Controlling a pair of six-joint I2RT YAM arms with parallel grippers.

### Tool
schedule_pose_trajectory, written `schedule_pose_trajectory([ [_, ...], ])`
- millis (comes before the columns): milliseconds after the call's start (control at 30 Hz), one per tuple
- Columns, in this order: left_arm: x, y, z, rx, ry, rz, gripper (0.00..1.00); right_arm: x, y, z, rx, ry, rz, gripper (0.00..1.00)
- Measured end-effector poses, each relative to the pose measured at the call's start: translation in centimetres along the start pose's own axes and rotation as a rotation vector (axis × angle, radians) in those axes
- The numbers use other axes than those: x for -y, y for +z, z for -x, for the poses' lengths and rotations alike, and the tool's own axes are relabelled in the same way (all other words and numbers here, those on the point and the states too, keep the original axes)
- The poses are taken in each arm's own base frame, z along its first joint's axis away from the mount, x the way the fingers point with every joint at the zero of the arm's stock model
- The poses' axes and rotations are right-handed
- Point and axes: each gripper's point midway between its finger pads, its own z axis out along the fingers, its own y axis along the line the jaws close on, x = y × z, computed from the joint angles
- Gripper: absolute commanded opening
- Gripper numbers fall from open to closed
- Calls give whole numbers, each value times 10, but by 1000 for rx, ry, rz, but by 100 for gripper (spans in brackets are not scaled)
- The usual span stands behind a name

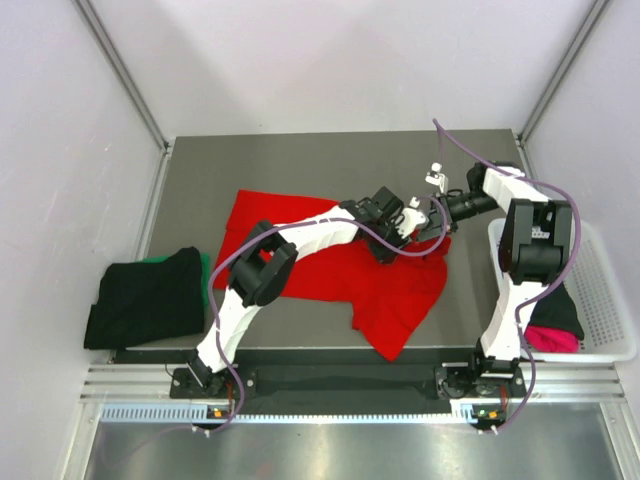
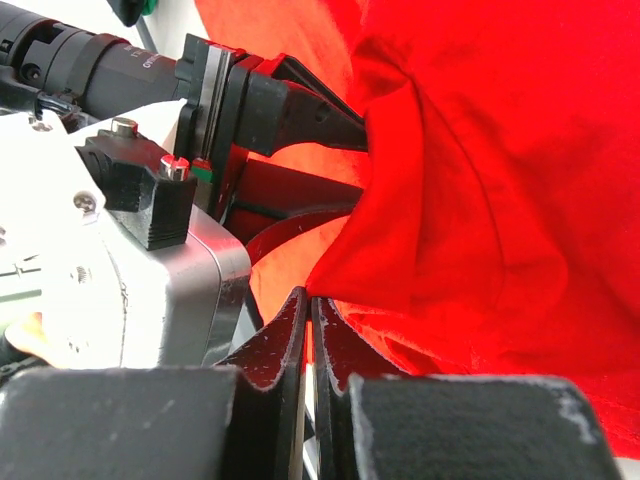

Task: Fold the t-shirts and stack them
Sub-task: Fold the tshirt

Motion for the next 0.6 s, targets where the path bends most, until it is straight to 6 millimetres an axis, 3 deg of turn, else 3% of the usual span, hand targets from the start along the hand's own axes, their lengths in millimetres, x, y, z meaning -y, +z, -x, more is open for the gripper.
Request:
schedule_pose_trajectory([
  [467, -7, -10, -18, -27, 41, 73, 39, 3, -4, 0, 10, -2, -4, 0],
  [567, -9, -11, -20, -33, 44, 85, 34, 3, -4, 0, 10, -3, -4, 0],
  [600, -10, -12, -21, -35, 47, 90, 26, 3, -4, 0, 11, -3, -4, 0],
])
